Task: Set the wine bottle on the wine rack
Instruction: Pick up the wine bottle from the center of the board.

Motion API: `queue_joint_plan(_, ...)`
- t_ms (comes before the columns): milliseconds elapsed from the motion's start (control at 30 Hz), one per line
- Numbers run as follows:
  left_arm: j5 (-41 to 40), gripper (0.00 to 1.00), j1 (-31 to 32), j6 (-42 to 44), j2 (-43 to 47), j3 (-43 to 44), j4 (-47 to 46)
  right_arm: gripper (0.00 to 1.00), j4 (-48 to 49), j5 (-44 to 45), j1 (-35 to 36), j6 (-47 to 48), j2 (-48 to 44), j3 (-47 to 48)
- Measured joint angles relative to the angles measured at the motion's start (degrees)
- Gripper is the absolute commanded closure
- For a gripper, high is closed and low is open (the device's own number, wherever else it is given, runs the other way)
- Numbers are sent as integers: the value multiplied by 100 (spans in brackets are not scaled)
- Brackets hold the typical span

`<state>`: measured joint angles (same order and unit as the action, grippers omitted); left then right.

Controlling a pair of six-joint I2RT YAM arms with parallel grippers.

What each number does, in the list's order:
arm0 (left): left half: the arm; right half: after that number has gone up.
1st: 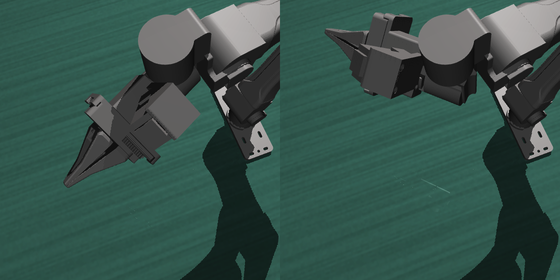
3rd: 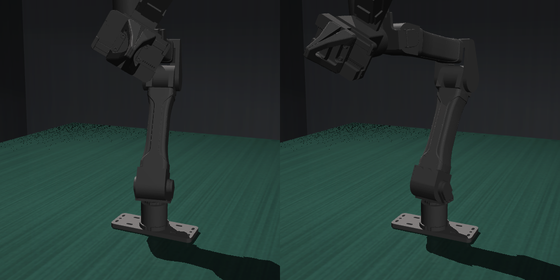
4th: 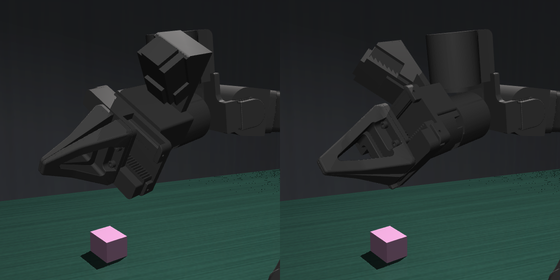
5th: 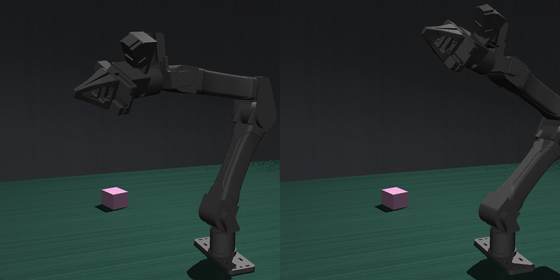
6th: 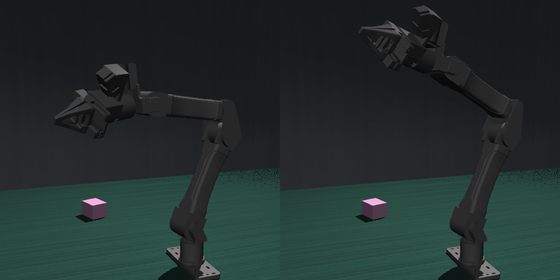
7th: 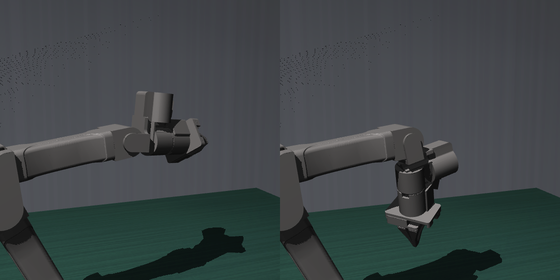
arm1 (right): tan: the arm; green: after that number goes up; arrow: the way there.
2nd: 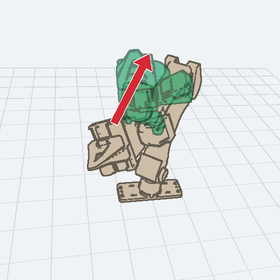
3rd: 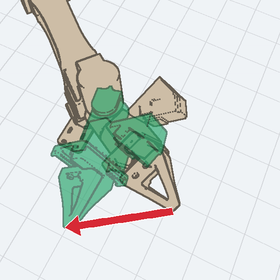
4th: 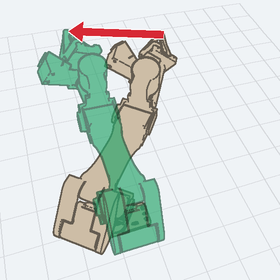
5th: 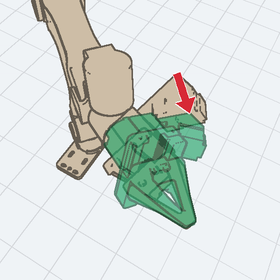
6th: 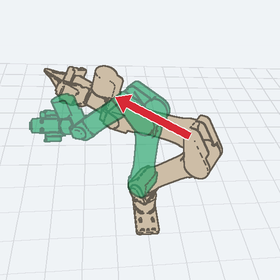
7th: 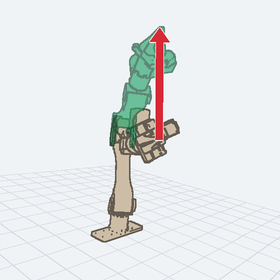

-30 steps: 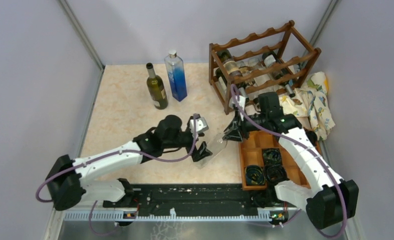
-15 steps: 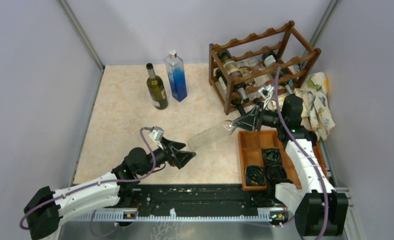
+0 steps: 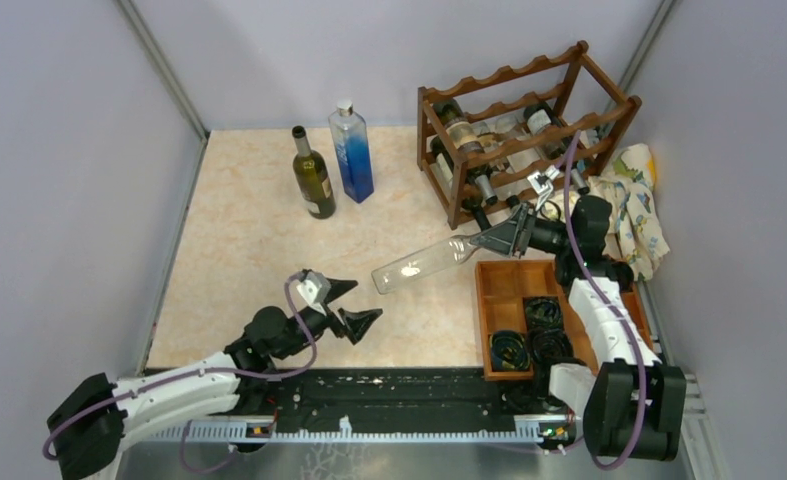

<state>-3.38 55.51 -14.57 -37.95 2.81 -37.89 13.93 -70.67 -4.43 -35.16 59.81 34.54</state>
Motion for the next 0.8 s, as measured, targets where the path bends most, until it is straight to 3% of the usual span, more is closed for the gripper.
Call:
queue_joint_plan(267,138,1,0,2726,-1080,-50,-876,100,109,-57,-24,-190,184,0)
queue_joint_plan(467,391,1,0,4135,-1963,507,-1248,100,111,-61,-24,-192,205,0)
queue_joint_plan(600,483,3,0,4371,-2389,713,-1499,100,109,-61,-24,-192,299,0)
queue_joint_plan(800,826,16,0,4612,-3182,1576,-1281,100,131,-59,-24,-195,448,0)
